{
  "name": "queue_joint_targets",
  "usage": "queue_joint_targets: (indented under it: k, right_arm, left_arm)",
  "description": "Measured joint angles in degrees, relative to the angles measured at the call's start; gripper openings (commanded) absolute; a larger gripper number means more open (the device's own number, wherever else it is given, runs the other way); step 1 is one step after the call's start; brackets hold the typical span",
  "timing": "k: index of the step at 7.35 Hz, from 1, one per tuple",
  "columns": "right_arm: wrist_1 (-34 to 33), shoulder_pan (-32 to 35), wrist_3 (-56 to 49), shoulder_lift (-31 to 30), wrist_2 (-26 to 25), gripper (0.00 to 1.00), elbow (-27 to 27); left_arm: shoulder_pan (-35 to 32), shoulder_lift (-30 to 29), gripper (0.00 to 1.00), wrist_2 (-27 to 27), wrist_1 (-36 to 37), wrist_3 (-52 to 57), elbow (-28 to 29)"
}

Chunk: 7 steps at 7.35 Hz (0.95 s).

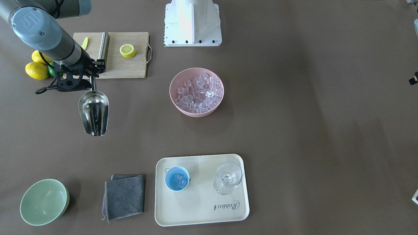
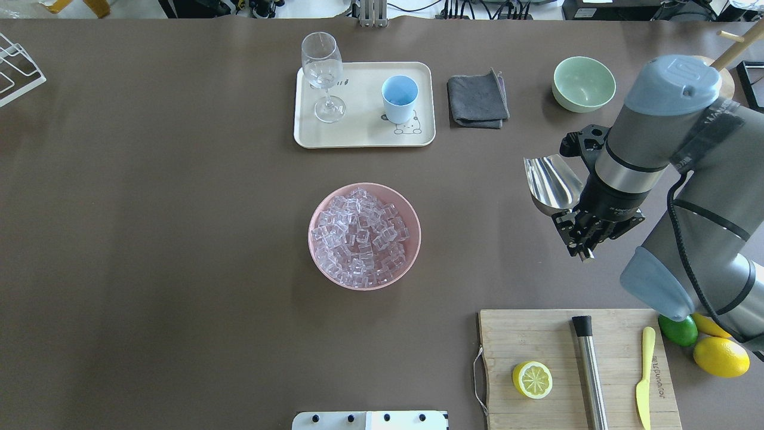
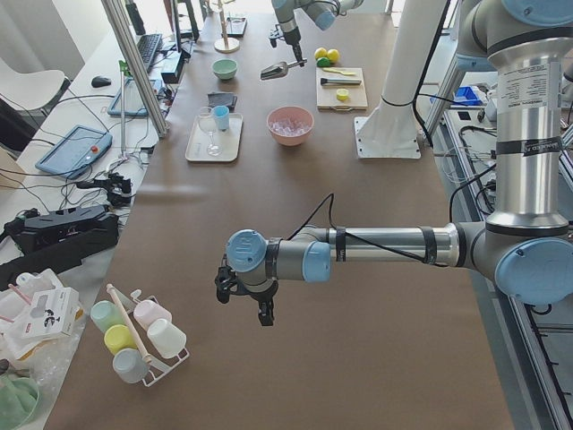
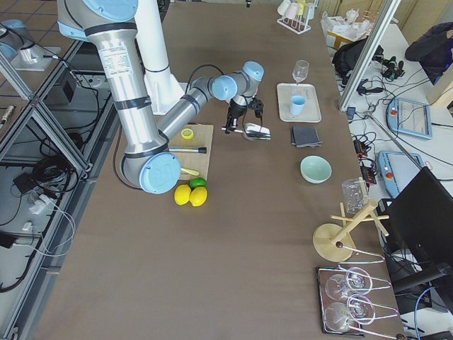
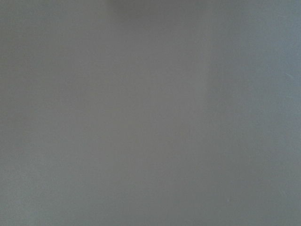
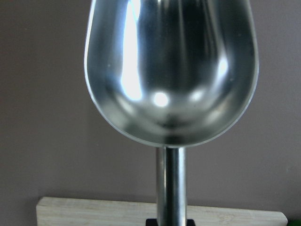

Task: Put ice in cup with scoop
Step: 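Carry the empty scoop back and lower it onto the table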

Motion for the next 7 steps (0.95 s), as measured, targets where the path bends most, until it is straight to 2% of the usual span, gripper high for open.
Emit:
queue_joint_targets:
  k: [3, 5, 7]
  right_arm:
    - [10.7, -3.7, 11.8, -4.5, -7.0, 0.00, -0.5]
    - [15.4, -5.3, 15.0, -5.6, -7.8, 0.00, -1.8]
    - [16.5, -6.5, 16.2, -5.8, -8.0, 0.00, -2.5]
  left_arm:
    - [-0.8, 0.3, 0.98, -0.4, 0.0, -0.1, -1.4]
    - [-0.9, 0.9, 0.98, -0.1, 0.0, 0.2, -2.8]
    - [-0.8, 2.1, 0.98, 0.0, 0.0, 0.4, -5.1]
